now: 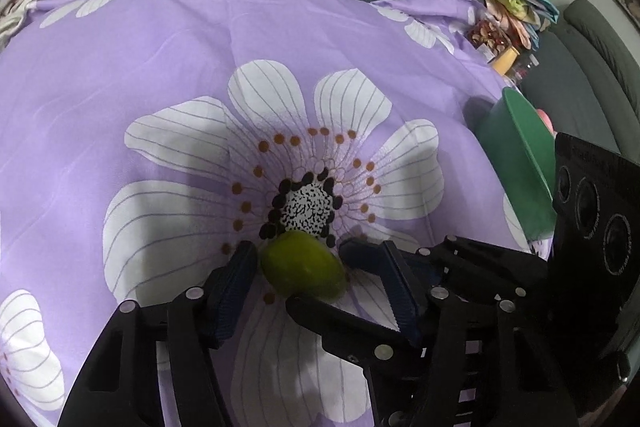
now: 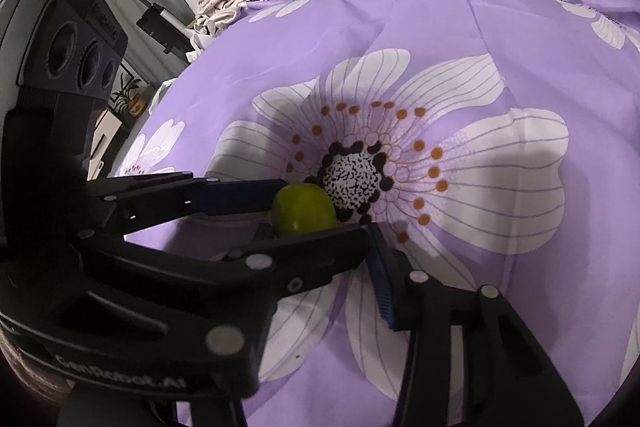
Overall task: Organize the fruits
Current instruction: 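Close the left gripper on the green plum while the right gripper clamps it too, then lift the green plum with both grippers and carry it to the green bowl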
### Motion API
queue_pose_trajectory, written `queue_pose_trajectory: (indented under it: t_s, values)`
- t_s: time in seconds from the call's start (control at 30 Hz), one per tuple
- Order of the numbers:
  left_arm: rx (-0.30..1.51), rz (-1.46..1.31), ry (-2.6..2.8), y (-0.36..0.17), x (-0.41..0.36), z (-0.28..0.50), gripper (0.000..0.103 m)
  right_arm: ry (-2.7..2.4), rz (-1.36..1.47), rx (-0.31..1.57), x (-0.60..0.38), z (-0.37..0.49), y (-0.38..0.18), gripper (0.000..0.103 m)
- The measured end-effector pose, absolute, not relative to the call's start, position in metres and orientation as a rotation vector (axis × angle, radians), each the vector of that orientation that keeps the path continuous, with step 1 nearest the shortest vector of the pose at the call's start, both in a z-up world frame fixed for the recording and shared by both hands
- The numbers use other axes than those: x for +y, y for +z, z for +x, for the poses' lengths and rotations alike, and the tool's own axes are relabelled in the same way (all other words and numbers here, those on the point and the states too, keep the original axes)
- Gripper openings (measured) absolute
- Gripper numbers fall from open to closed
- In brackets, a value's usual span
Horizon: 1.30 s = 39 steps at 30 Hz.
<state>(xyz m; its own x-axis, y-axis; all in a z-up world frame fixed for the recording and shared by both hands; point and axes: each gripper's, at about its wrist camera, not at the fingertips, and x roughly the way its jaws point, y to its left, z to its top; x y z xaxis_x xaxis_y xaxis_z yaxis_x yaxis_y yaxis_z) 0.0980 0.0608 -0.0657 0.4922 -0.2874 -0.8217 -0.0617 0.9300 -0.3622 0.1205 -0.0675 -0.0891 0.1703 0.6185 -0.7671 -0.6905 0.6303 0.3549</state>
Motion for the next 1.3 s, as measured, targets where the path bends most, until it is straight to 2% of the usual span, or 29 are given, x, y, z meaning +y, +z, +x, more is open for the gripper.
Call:
queue_pose_trajectory:
  t_s: [0.07,0.17,0.4,0.67,1.3]
  values:
    - [1.050,-0.368,-0.135,-0.066,0.063,0.098,0.057,0.938,-0.086,1.043,-0.065,0.120,-0.089,0.041]
    - [1.048,-0.376,-0.127,-0.067,0.067,0.097,0.045,0.946,-0.076,1.048,-0.065,0.120,-0.090,0.034]
    - [1.041,-0.372,-0.127,-0.067,0.069,0.094,0.038,0.957,-0.064,1.056,-0.063,0.118,-0.089,0.033]
    - [1.026,-0.373,-0.141,-0.059,0.062,0.087,0.038,0.958,-0.047,1.050,-0.069,0.111,-0.085,0.033]
    - [0.937,-0.247,-0.198,-0.005,0.004,0.076,0.038,0.930,0.018,0.921,-0.125,0.092,-0.039,0.034]
